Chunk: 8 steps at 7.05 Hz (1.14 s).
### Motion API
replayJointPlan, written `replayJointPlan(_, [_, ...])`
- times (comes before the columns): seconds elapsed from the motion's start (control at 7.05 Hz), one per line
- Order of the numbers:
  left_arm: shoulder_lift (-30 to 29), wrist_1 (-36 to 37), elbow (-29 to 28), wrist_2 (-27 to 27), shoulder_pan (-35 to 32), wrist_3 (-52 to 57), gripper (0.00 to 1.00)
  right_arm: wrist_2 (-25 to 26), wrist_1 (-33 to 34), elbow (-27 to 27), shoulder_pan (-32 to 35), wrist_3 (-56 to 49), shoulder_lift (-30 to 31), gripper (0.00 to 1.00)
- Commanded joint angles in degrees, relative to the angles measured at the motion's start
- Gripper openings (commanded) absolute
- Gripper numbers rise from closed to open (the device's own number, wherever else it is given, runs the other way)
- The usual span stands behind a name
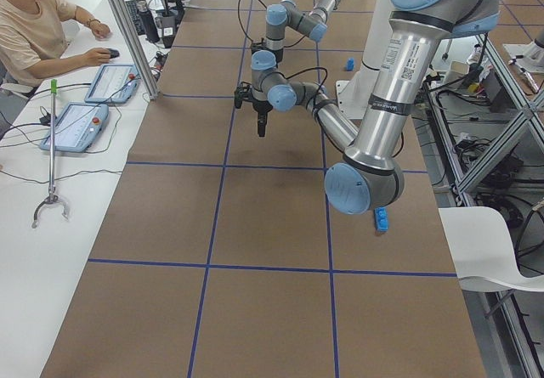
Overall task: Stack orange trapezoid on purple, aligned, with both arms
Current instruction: 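Align and lower the orange block onto the purple block with the right gripper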
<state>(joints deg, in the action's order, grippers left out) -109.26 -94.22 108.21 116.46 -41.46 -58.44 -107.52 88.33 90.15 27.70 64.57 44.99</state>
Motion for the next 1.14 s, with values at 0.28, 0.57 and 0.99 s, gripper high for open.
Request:
replayJointPlan(0.28, [-0.07, 0.0, 0.07, 0.0, 0.06, -0.1, 1.0, 0.03, 0.0, -1.2, -0.28, -0.76, -0.17, 0.0])
replayJointPlan(0.57, [-0.07, 0.0, 0.07, 0.0, 0.06, -0.1, 1.0, 0.03, 0.0, -3.21, -0.46, -2.25, -1.21, 0.0])
replayJointPlan(0.99, [-0.07, 0.0, 0.16, 0.0, 0.06, -0.1, 1.0, -0.14, -0.26, -3.58, -0.46, -1.47, -1.31, 0.0])
